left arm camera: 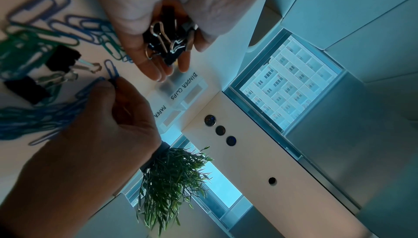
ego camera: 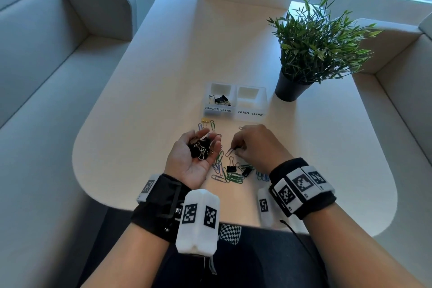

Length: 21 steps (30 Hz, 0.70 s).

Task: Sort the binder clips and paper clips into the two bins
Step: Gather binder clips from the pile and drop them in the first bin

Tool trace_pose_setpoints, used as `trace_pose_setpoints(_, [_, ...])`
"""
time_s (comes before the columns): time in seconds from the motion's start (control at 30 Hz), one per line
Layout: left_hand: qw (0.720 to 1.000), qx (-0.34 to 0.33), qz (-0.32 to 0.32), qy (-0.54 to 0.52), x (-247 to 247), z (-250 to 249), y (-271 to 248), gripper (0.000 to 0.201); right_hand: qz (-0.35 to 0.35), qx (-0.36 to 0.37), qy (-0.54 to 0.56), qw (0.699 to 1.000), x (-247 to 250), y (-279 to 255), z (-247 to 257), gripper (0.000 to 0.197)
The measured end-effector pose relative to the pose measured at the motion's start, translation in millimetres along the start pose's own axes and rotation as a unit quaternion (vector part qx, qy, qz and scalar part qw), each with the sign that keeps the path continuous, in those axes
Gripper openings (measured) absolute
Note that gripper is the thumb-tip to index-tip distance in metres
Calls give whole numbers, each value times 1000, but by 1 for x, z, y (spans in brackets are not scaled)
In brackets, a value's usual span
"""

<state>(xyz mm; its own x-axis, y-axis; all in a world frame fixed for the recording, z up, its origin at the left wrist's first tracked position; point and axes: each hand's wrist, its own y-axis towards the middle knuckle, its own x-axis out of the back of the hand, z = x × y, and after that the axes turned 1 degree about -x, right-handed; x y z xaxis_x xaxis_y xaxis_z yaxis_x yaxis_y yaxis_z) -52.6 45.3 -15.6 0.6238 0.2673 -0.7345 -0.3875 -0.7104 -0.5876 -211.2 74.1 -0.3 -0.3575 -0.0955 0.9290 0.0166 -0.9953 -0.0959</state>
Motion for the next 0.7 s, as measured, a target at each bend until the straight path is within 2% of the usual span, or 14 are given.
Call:
trace_pose_setpoints(0.23, [1000,7,-4,-2,0,1,2,31,-41,-1,71,997,-1,-1,-3,3])
trace_pose_setpoints(0.47, [1000,14,6,-1,-3,3,0,26,-114,-12,188,975,9,-7,3,8])
trace_pose_setpoints(0.6, [1000,10,0,1,-5,7,0,27,-145,33,271,951,18,-7,23,5])
trace_pose_setpoints(0.7, [1000,13,15,-8,-7,8,1,21,-114,64,259,957,18,-4,34,11])
